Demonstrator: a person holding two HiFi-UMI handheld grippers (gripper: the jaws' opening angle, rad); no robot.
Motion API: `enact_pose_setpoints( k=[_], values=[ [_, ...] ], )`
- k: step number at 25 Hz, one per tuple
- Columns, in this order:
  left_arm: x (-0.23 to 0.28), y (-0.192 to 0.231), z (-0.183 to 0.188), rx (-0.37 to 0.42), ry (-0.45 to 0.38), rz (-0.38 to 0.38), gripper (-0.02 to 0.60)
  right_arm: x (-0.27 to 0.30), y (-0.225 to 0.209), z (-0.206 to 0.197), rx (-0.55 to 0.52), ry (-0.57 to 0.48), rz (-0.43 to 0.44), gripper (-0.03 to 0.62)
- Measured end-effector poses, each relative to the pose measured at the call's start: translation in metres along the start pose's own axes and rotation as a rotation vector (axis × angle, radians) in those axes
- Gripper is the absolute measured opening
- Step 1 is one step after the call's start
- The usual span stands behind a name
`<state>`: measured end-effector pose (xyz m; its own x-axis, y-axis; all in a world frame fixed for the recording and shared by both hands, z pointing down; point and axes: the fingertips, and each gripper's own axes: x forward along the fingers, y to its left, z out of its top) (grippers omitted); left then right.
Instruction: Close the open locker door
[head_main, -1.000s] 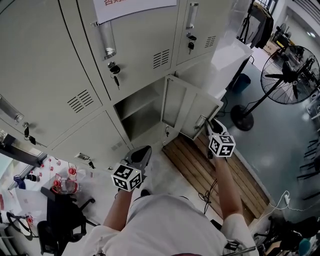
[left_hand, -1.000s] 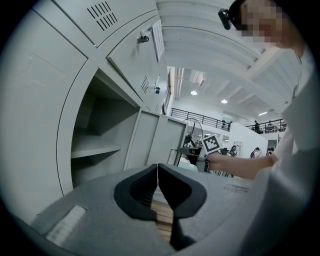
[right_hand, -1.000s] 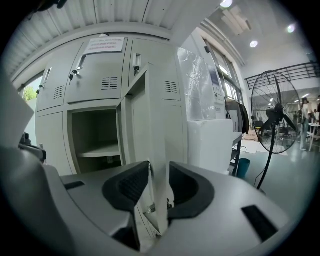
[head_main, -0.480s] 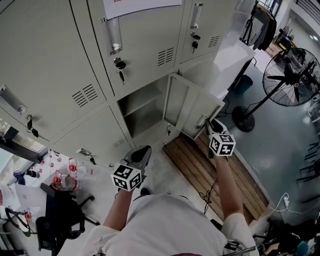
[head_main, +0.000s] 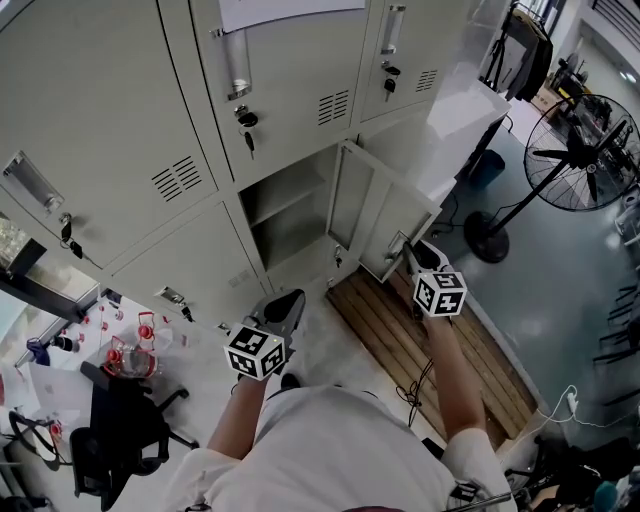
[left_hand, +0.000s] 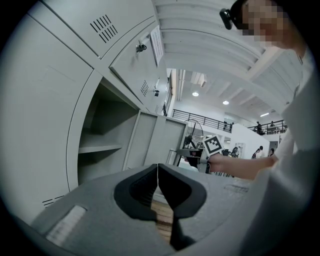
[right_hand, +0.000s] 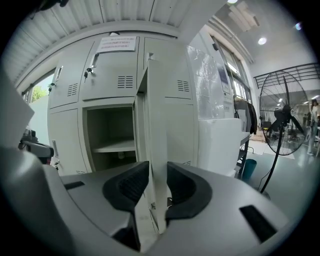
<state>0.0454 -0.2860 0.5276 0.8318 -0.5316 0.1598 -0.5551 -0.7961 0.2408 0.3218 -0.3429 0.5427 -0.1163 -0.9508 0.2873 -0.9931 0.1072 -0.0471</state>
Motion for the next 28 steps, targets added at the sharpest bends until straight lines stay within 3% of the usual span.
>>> enact_pose_setpoints(
  k=[12,28],
  values=[
    [-0.019,-0.005,-0.005,-0.014,-0.010,0.013,0.016,-0.012,0.069,0.000,-0.031,-0.003,0.134,0.104],
    [-0.053,0.010,-0.011,-0.025,-0.012,0.060,0.016,-0.014,0.136,-0.003,-0.046,-0.033,0.222,0.130]
  ],
)
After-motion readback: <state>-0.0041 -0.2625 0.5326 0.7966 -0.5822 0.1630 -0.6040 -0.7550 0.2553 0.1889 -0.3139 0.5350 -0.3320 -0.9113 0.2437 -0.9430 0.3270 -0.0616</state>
